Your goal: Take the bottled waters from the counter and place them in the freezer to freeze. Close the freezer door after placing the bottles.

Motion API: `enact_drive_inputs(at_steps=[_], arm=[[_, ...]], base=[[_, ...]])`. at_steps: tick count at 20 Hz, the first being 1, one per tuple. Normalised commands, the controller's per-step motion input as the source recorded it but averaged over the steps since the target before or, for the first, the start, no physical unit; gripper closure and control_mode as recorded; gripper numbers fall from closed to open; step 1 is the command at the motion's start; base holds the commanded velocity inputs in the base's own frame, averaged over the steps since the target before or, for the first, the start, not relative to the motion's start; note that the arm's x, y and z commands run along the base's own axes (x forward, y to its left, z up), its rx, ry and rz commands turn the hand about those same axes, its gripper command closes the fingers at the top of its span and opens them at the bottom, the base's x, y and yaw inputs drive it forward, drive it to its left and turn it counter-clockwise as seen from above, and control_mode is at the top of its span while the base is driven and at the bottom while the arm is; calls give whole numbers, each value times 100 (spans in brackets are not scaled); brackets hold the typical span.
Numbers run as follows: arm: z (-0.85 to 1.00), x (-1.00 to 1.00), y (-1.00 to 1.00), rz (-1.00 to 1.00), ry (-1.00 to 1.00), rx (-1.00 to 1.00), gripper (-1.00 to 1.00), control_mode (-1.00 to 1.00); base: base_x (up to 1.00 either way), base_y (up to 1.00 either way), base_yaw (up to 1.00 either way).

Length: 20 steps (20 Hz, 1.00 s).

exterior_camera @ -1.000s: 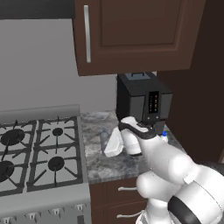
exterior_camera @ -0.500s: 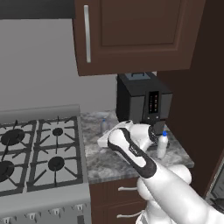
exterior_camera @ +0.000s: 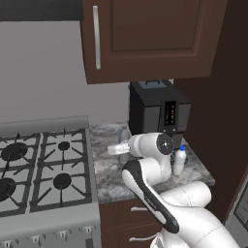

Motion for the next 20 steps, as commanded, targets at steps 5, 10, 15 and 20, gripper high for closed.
enact_drive_inputs(at_steps=[5,10,15,20], arm=[[37,-33,-45,-23,16,-4,100,-100],[30,-43,-5,-18,0,-14,100,-100],[26,-28,-52,-4,-4,-4,100,-100],[48,-15,-64,4,-1,0,100,-100]], base=[[0,0,0],[0,0,0],[0,0,0],[0,0,0]])
